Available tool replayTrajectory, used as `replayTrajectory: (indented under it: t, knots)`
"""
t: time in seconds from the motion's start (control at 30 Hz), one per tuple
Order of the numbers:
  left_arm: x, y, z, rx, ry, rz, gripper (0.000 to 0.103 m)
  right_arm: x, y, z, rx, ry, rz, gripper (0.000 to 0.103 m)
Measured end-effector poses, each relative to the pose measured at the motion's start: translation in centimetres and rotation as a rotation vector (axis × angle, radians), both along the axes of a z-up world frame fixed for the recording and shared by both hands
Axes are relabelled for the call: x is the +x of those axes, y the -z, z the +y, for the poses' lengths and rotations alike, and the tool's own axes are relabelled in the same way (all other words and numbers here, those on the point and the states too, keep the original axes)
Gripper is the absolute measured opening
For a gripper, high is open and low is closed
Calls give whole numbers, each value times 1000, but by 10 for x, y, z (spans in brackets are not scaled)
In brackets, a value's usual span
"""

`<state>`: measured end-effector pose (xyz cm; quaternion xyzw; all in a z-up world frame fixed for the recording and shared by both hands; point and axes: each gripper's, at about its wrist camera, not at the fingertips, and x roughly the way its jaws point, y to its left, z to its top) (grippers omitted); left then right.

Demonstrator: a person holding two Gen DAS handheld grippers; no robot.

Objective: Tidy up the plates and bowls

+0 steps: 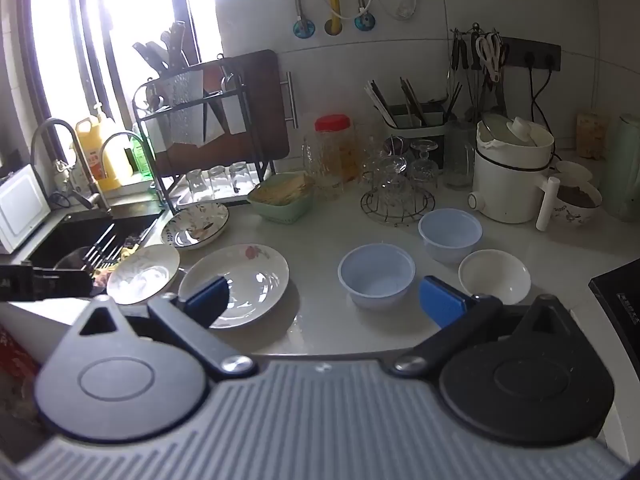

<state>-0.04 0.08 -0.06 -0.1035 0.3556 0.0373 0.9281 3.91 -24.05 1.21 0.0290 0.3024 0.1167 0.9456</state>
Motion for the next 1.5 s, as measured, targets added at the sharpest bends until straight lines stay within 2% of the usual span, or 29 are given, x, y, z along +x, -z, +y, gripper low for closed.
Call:
replayTrajectory:
  t: [0.17, 0.43, 0.5, 0.8, 1.5]
  knots:
    - [6, 0, 1, 16, 1, 4, 98, -3, 6, 5, -10, -2, -2, 103]
    - [13, -2, 3, 18, -5, -7, 98, 2, -5, -3, 2, -2, 8, 103]
    - [4, -1, -3, 26, -2, -16, 98, -1, 0, -2, 12, 13, 5, 103]
    - [9, 1, -8, 26, 30, -15, 98, 1, -1, -5, 14, 29, 2, 103]
    - [-1, -3, -4, 23, -3, -32, 98, -4, 0, -1, 23, 11, -20, 103]
